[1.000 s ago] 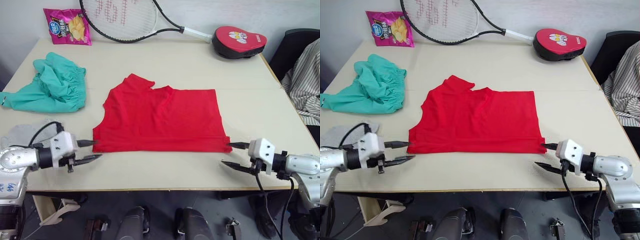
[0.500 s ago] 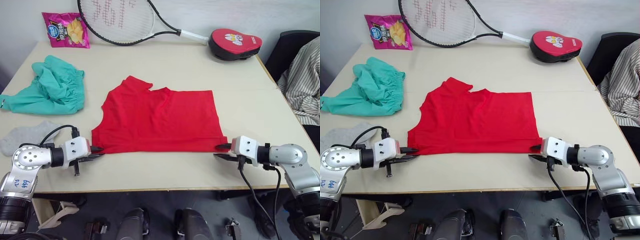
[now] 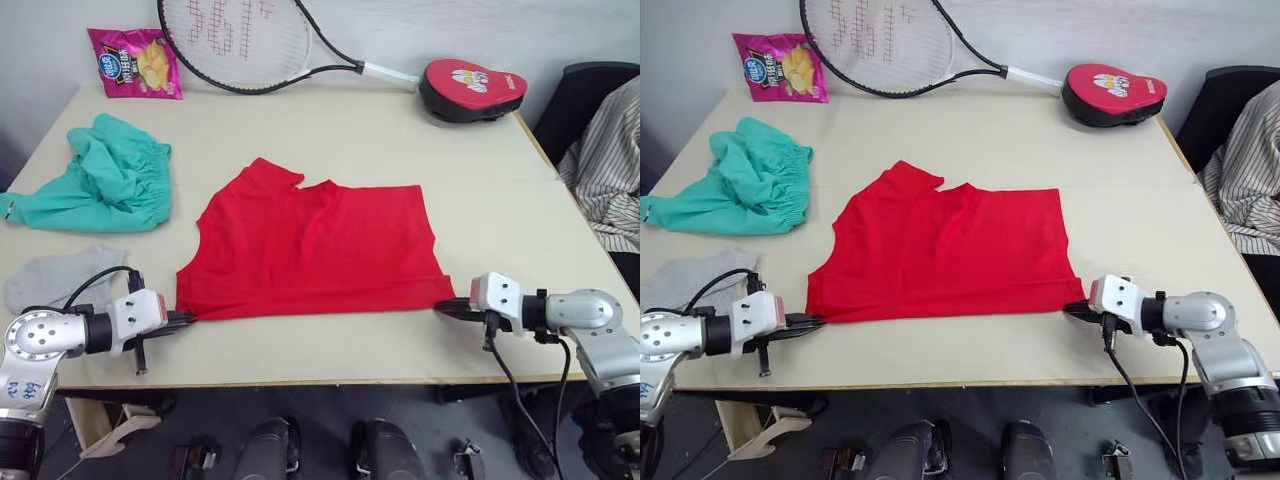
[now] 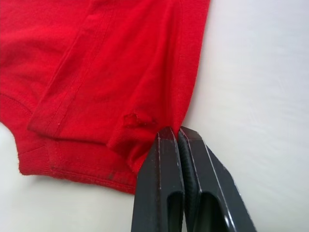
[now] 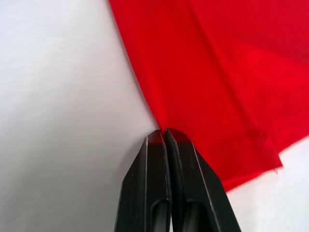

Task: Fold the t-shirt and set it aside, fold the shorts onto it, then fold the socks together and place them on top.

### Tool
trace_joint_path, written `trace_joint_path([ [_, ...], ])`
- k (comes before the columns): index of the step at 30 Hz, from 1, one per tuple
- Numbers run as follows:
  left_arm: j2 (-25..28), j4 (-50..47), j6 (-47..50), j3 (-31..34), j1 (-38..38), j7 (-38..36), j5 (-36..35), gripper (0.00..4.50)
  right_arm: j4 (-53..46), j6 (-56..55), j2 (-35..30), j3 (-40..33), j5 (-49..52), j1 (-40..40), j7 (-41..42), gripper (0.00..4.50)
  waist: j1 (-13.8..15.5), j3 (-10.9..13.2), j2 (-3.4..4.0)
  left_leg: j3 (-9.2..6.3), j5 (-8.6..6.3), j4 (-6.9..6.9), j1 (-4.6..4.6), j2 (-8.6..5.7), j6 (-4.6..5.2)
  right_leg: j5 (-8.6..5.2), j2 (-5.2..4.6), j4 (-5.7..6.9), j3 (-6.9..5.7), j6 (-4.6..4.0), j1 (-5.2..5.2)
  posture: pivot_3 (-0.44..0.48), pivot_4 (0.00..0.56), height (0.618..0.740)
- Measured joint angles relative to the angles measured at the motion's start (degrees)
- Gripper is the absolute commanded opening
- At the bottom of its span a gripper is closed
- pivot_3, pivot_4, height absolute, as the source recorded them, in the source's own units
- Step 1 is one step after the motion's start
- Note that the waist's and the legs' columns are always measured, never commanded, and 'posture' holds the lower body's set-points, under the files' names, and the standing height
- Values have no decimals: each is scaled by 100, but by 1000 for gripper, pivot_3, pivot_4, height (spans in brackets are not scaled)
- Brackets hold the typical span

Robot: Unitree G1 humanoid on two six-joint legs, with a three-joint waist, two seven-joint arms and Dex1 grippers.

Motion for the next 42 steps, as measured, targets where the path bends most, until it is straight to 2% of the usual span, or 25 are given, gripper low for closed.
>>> trace_joint_path([
  [6, 109, -797, 313, 600, 1017, -47, -238, 0, -1165, 1019, -661, -479, 688, 1305, 465, 68, 108, 1, 1, -2, -4, -16, -5, 1, 3, 0, 2, -23, -4, 0, 0, 0, 150, 740],
  [9, 110, -950, 316, 678, 1216, -53, -241, 0, -1594, 1212, -668, -588, 852, 1757, 516, 68, 112, 2, 2, -2, -19, -15, -4, 1, 28, 0, 1, -23, 0, 2, 1, 0, 150, 740],
  [12, 103, -942, 301, 672, 1212, -28, -205, 0, -1680, 1080, -386, -665, 825, 1737, 213, 68, 104, 3, 3, -2, -20, -17, -4, 1, 28, 1, 2, -21, 3, 2, -3, 0, 150, 740],
  [15, 98, -934, 287, 589, 1029, 7, -174, 0, -1617, 1017, -188, -670, 827, 1444, 23, 673, 100, 18, 29, 3, -16, -20, -8, 0, 21, 1, 1, -21, 7, 2, -13, 0, 150, 740],
  [19, 97, -887, 258, 438, 795, 18, -132, 0, -1212, 490, -188, -639, 607, 972, 73, 1996, 104, 19, 31, 10, 0, -27, -21, 0, -4, 0, 5, -19, 4, 1, -30, 0, 150, 740],
  [27, 90, -696, 192, 340, 707, 25, -100, 0, -404, -257, -173, -114, -103, 169, 174, 1996, 91, 20, 31, 19, 5, -10, -21, 0, 2, 0, 3, 2, 6, 1, -33, 0, 150, 740],
  [32, 80, -691, 195, 330, 685, 32, -93, 0, 180, -874, 124, 283, -537, -614, 87, 1996, 35, 19, 28, 18, 10, -15, -17, 1, -5, 0, 4, 11, 9, 1, -37, 0, 150, 740],
  [36, 80, -688, 198, 331, 676, 31, -93, 0, 439, -1171, 170, 426, -656, -859, 104, 1996, 9, 18, 26, 18, 11, -15, -17, 0, -5, 0, 4, 10, 8, 1, -34, 0, 150, 740],
  [42, 82, -675, 205, 331, 574, 21, -93, 0, 544, -1144, 167, 609, -698, -969, 333, 182, -42, 8, 9, 14, 11, -12, -2, 1, -4, 0, 3, 9, 4, 1, -15, 0, 150, 740],
])
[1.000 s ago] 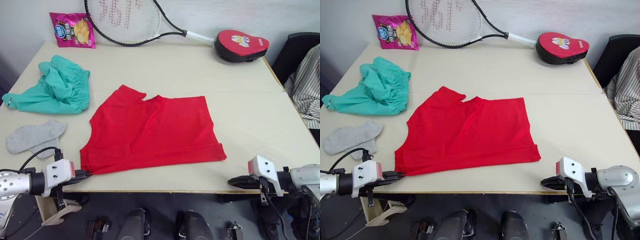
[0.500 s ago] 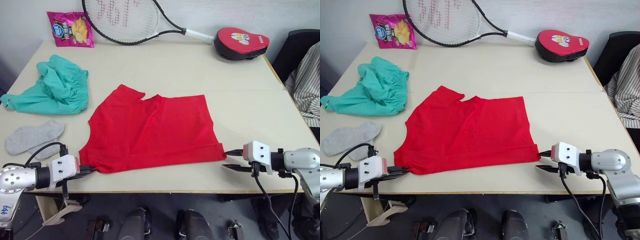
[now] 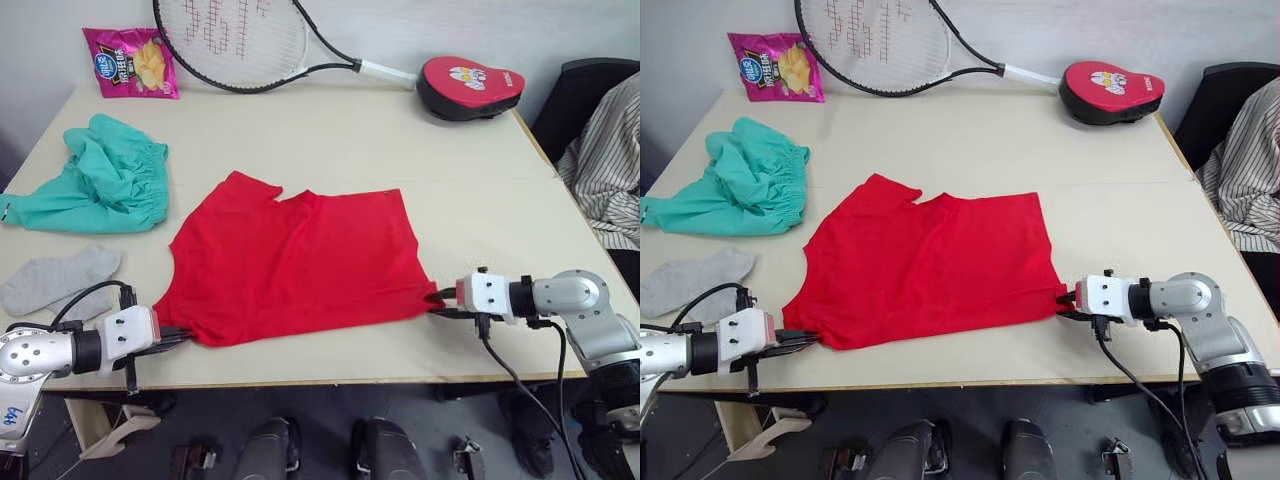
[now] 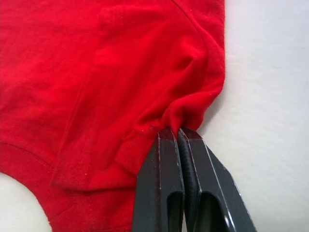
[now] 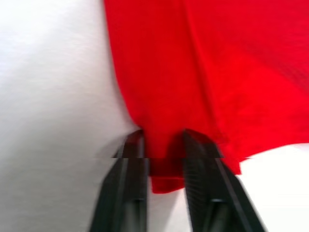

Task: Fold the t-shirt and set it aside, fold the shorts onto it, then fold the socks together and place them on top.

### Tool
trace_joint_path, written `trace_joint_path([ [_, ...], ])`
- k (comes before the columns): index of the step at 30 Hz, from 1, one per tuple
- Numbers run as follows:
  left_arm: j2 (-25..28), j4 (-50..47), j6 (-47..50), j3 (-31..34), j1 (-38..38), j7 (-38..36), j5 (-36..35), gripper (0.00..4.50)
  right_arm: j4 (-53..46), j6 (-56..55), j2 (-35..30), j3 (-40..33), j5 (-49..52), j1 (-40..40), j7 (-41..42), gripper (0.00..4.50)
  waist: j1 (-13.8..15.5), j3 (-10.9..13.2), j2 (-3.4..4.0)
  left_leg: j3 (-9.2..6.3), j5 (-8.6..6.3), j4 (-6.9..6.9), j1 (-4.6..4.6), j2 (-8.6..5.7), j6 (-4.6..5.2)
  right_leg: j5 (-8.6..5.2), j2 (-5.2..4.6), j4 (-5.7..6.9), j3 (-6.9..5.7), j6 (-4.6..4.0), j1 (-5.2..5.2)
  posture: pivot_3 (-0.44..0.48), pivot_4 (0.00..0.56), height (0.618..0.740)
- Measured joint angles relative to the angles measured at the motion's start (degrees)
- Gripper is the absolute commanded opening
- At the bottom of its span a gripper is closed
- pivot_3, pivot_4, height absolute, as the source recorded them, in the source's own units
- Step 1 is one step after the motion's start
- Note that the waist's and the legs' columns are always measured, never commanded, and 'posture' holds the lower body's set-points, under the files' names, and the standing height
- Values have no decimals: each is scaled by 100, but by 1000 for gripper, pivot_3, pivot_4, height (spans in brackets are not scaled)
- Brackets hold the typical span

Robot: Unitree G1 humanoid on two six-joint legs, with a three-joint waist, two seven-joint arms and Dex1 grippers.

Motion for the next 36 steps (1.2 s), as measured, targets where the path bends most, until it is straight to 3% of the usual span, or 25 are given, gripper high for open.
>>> trace_joint_path([
  [7, 1, 113, -5, -3, -61, -19, 1, 0, -307, 599, -253, 3, 93, 96, 240, 36, 46, 0, 0, -6, -3, -3, 0, 0, 2, 0, -3, -10, -3, 0, 2, 0, 150, 740],
  [12, 1, 106, -4, -4, 23, -102, -46, 0, -1263, 1935, -898, -133, 709, 833, 779, 36, 186, 0, 1, -15, -18, -8, -11, -1, 5, 0, -3, -37, -7, 0, 4, 0, 150, 740],
  [17, 1, -141, 92, 33, 340, -237, -180, 0, -2029, 2490, -1195, -427, 1071, 1680, 884, 36, 159, 0, 1, -14, -31, -8, -13, -1, 11, 0, -1, -54, -8, 1, 12, 0, 150, 740],
  [25, 4, -960, 602, 398, 1221, -312, -451, 0, -2612, 2529, -1308, -960, 1204, 2693, 726, 36, 158, 3, 2, -14, -33, -9, -11, 0, 11, -1, -1, -57, -5, 2, 14, 0, 150, 740],
  [36, 2, -1319, 795, 818, 1706, -383, -559, 0, -2619, 2088, -1287, -1199, 1180, 3132, 646, 36, 153, 5, 7, -14, -33, -10, -11, 0, 11, -2, -1, -59, -4, 2, 13, 0, 150, 740],
])
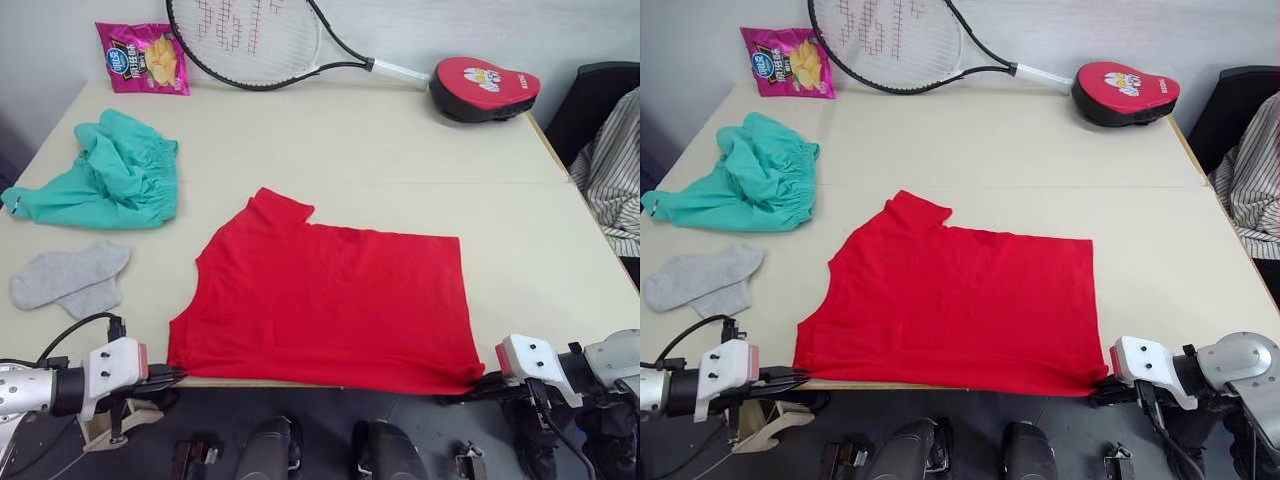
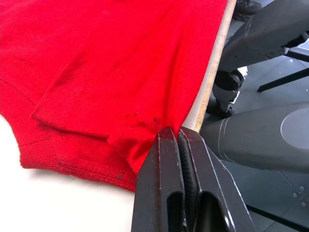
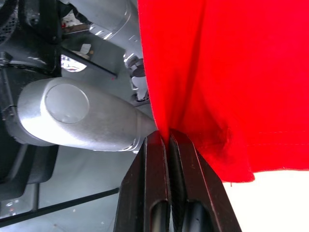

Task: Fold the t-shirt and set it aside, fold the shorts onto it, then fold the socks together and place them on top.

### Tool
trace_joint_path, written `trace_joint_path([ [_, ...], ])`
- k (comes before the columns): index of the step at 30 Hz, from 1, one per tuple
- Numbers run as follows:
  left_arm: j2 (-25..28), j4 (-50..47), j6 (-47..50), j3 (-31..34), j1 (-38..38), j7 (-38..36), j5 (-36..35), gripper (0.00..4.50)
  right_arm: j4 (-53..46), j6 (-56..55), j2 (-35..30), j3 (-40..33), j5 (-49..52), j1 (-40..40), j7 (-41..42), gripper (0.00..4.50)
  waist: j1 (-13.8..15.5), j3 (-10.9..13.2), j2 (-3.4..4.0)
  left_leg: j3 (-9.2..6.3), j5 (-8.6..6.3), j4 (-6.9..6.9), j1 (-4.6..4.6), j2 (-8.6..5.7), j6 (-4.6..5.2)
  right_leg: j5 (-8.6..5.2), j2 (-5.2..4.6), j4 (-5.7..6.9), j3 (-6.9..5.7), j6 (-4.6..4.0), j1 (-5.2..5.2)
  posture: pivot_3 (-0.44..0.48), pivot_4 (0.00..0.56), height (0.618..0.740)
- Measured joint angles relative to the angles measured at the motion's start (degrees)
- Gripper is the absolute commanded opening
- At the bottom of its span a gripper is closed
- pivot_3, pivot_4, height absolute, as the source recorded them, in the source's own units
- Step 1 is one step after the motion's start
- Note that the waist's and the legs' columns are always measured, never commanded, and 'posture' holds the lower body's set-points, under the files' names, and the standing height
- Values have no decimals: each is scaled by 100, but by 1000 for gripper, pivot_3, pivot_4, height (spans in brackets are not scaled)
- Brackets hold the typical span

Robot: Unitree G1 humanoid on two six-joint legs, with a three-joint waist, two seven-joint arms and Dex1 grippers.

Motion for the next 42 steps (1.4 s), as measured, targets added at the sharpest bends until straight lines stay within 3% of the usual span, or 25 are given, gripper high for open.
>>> trace_joint_path([
  [2, 0, -78, 71, 55, 54, -83, -67, 0, 24, -32, 6, 3, 6, 0, 3, 36, -2, 1, 0, 0, 0, 0, 0, 0, 0, 0, 0, -1, 0, 0, 0, 0, 150, 740],
  [5, 7, -143, 299, 138, 125, -196, -247, 633, 51, 75, 18, 17, 42, -63, -7, 0, -6, 1, 1, 0, 0, 0, 0, 0, 0, 0, 0, -2, 1, 0, 0, 0, 150, 740],
  [6, 18, -202, 386, 139, 148, -229, -278, 934, 55, 238, 17, 19, 105, -113, -4, 224, -7, 1, 1, 0, 0, 0, 0, 0, 1, 0, 0, -2, 1, 0, 0, 0, 150, 740],
  [11, 94, -487, 837, 291, 301, -385, -488, 2528, -94, 989, -114, -46, 479, -104, 107, 1719, -5, 5, 5, -1, -10, -1, -1, 1, 18, -1, -1, -2, 3, -2, -2, 0, 150, 740],
  [17, 669, -505, 1709, 1326, 737, -1203, -934, 4437, -487, 2471, -501, -869, 1526, -173, 282, 3798, -23, 14, 21, -1, -15, -6, -6, 4, 23, -6, 2, -6, 3, -10, -12, 0, 150, 740],
  [19, 816, -362, 2018, 1523, 572, -1344, -1112, 4500, -463, 2637, -499, -1072, 1720, -426, 239, 4459, -14, 19, 29, -1, -15, -6, -7, 4, 23, -6, 2, -6, 2, -11, -14, 0, 150, 740],
  [24, 930, 689, 3052, 1048, -1832, -661, -1652, 4500, 913, 2444, -490, -776, 1393, -2026, 140, 4459, 52, 29, 45, 2, -5, -2, -20, -2, 9, 6, -3, 1, 9, -5, -66, 0, 150, 740],
  [26, 814, 1226, 3350, 407, -3064, -210, -1565, 4500, 1777, 2226, -151, -431, 1066, -3069, -29, 4459, 7, 25, 40, 15, 15, -2, -20, -4, -17, 10, -2, 17, 16, -1, -72, 0, 150, 740],
  [29, 366, 2146, 3632, -709, -4760, 298, -1113, 4500, 3246, 1596, 566, 185, 370, -4510, -380, 4459, -35, 23, 33, 42, 56, 0, -54, -8, 20, 13, 11, 71, 15, 5, -87, 0, 150, 740],
  [32, -267, 3195, 3586, -1547, -5938, 573, -595, 4500, 4819, 974, 1183, 698, -334, -5599, -680, 4459, -76, 26, 29, 63, 84, 2, -66, -1, 26, 13, 72, 73, -13, 7, -98, 0, 150, 740],
  [36, -879, 4845, 3125, -2353, -7287, 815, 238, 4500, 6594, 362, 1798, 1006, -1010, -6707, -1173, 4459, -145, 36, 11, 59, 92, 18, -104, 2, 31, 17, 80, 77, -14, 14, -127, 0, 150, 740],
  [42, -1516, 7024, 2132, -2605, -8581, 1447, 1066, 4500, 7970, -5, 2246, 1078, -1600, -7210, -1749, 4459, -170, 38, 4, 60, 95, 29, -105, 1, 37, 23, 77, 82, -11, 25, -124, 0, 150, 740],
])
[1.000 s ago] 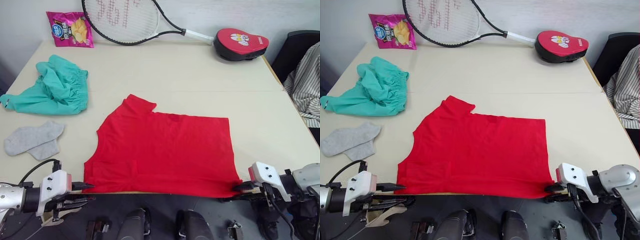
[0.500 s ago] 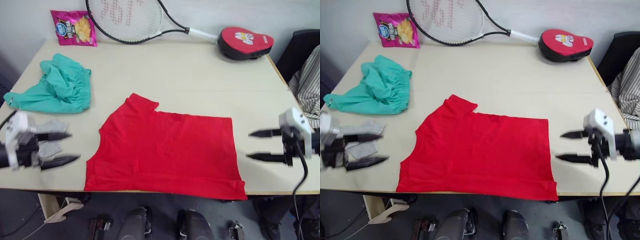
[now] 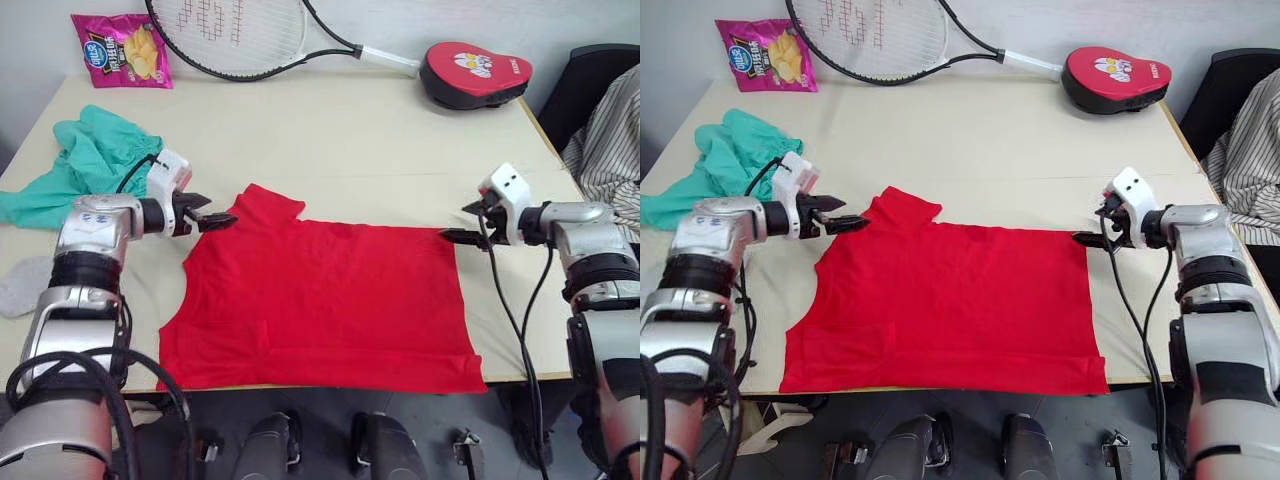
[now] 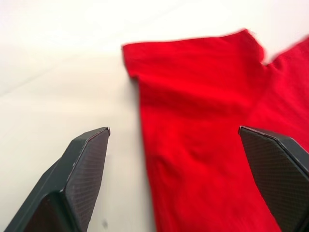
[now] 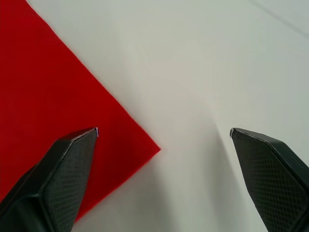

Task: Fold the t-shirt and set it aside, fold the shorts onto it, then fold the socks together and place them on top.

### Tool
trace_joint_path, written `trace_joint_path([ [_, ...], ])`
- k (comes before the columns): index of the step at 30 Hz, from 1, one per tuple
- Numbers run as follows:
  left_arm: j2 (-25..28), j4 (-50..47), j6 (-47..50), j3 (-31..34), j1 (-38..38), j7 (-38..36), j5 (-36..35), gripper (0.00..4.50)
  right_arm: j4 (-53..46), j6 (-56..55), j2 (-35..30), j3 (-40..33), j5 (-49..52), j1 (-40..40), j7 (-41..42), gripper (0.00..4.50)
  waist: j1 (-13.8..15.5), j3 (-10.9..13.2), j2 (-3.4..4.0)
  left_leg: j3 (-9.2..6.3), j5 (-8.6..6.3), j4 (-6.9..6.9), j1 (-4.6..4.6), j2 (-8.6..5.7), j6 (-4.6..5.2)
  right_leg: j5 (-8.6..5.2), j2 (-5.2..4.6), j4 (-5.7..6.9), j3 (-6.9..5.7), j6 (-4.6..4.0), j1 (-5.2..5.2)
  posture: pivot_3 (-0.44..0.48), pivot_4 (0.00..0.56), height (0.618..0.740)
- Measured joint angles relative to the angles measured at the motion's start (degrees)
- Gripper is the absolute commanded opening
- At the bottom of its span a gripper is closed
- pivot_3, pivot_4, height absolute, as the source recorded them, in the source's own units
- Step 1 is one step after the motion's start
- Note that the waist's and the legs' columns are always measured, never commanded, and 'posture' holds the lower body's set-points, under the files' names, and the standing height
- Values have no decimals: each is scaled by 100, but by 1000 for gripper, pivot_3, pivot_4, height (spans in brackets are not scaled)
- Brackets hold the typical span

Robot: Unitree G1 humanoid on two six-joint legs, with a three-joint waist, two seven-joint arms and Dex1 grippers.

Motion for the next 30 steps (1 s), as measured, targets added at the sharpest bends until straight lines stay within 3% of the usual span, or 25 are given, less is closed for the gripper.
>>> trace_joint_path([
  [5, -275, 1177, -617, -16, -309, 483, 481, 4500, 331, -18, 100, -63, -142, -149, 24, 4293, -11, -2, -3, -3, 0, 24, 4, 3, 0, 0, -2, 26, 8, 0, 2, 0, 150, 740],
  [7, -388, 1418, -811, 7, -393, 650, 594, 4500, 372, -19, 205, -149, -151, -150, 17, 3837, -8, -5, -7, -12, 0, 47, 6, 4, 0, 0, -4, 43, 14, 0, 10, 0, 150, 740],
  [12, -520, 1656, -981, 86, -465, 590, 696, 4500, 442, -70, 353, -280, -190, -150, -71, 2198, -12, -6, -9, -24, -2, 73, 10, 6, -3, 0, -12, 61, 30, 0, 23, 0, 150, 740],
  [15, -584, 1692, -992, 144, -503, 562, 744, 3904, 448, -104, 423, -357, -192, -149, -63, 1163, 2, -7, -9, -28, -3, 73, 9, 3, -3, 0, -14, 63, 30, 0, 23, 0, 150, 740],
  [18, -683, 1719, -1023, 286, -516, 578, 743, 2978, 449, -104, 473, -418, -190, -148, -12, 96, 13, -7, -9, -32, -3, 75, 8, -1, -3, 0, -18, 63, 27, 0, 25, 0, 150, 740],
  [27, -829, 1818, -1215, 466, -505, 569, 753, 109, 448, -162, 462, -495, -191, -104, 183, 0, 7, -7, -10, -37, -3, 74, 6, -2, -3, 0, -16, 63, 20, 0, 27, 0, 150, 740],
  [30, -829, 1821, -1316, 552, -441, 559, 735, 34, 448, -246, 460, -550, -182, -62, 229, 0, 2, -7, -10, -37, -3, 74, 6, -2, -3, 0, -16, 63, 20, 0, 27, 0, 150, 740],
])
